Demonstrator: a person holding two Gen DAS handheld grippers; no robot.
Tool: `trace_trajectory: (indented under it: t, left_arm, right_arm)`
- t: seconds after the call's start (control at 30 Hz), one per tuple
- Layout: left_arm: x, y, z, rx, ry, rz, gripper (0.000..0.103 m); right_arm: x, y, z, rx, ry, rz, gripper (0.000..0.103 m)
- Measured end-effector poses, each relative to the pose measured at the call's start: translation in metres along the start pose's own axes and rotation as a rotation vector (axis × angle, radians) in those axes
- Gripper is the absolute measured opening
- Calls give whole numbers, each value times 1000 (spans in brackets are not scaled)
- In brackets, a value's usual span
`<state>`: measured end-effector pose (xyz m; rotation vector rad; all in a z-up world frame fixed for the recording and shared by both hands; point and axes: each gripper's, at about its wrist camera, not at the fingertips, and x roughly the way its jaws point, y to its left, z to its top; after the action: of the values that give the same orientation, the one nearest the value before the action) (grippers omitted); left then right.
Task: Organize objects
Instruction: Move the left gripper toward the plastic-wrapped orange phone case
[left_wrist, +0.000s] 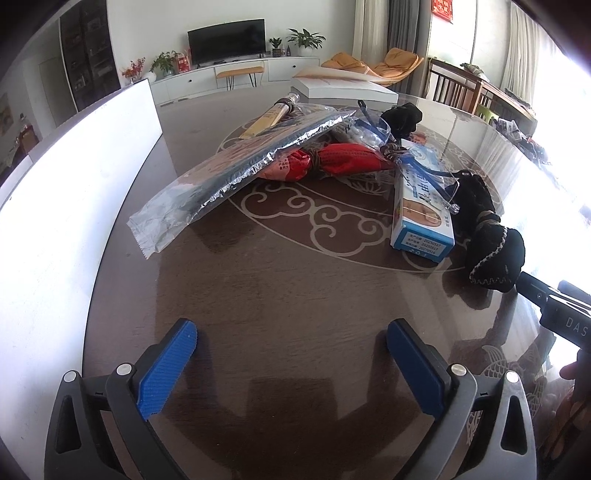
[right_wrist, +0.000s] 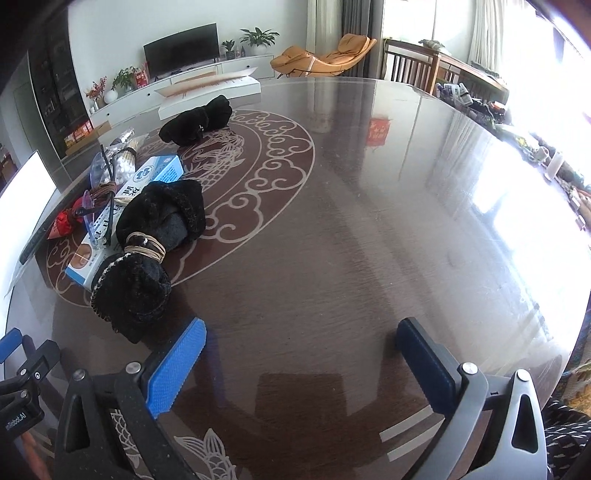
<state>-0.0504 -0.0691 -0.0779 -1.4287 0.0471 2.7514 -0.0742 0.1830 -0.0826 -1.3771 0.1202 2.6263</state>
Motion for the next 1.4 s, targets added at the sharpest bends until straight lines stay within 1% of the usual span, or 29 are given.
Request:
trace_trajectory:
  t: [1.4]
  left_arm:
    - [0,0,0,-2,-1,3,103]
  right_arm:
    - [0,1,0,9,-12,-11,103]
